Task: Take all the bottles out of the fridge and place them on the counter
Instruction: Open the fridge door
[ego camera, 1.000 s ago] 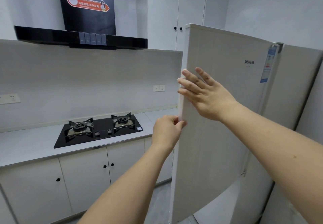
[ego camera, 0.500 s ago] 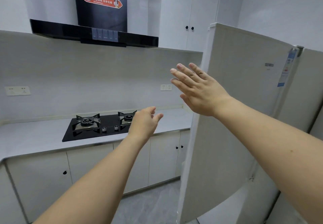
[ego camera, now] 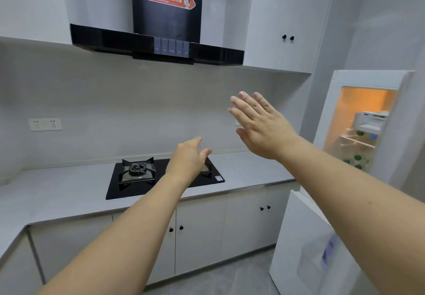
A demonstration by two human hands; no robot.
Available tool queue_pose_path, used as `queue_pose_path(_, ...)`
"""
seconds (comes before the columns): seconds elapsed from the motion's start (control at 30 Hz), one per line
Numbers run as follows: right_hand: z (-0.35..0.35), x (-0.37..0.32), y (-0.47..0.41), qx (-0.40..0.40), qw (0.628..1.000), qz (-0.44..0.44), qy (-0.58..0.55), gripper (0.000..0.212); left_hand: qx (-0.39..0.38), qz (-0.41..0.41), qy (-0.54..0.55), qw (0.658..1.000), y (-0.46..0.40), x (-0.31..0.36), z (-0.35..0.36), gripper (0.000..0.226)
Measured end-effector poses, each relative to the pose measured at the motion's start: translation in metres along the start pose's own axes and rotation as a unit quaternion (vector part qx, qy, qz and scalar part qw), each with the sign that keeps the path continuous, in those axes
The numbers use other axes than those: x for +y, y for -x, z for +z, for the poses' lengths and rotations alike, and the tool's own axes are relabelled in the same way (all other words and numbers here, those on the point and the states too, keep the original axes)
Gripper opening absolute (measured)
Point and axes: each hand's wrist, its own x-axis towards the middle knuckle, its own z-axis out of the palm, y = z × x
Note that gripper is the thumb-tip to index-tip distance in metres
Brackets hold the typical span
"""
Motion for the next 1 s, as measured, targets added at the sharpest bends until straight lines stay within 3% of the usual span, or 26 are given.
queue_pose_path(0.4, 0.086, -0.018, -0.082, -0.072, 0.994, 0.080, -0.030, 0.057, -0.040, 0.030, -0.004, 0.999, -0.121, -0.072, 0.005, 0.057)
queue_pose_path(0.6, 0.160, -0.002, -0.085, -0.090, 0.978, 0.173, -0.077, 0.055, -0.063, 0.070, -0.025, 0.995, -0.184, -0.081, 0.054, 0.059)
queue_pose_path(0.77, 0.239, 0.027, -0.083, -0.176, 0.948, 0.239, -0.113, 0.058, -0.096, 0.106, -0.063, 0.988, -0.249, -0.081, 0.109, 0.060)
queue_pose_path(1.0, 0.313, 0.076, -0.077, -0.223, 0.918, 0.295, -0.140, 0.057, -0.119, 0.146, -0.083, 0.979, -0.329, -0.061, 0.169, 0.059)
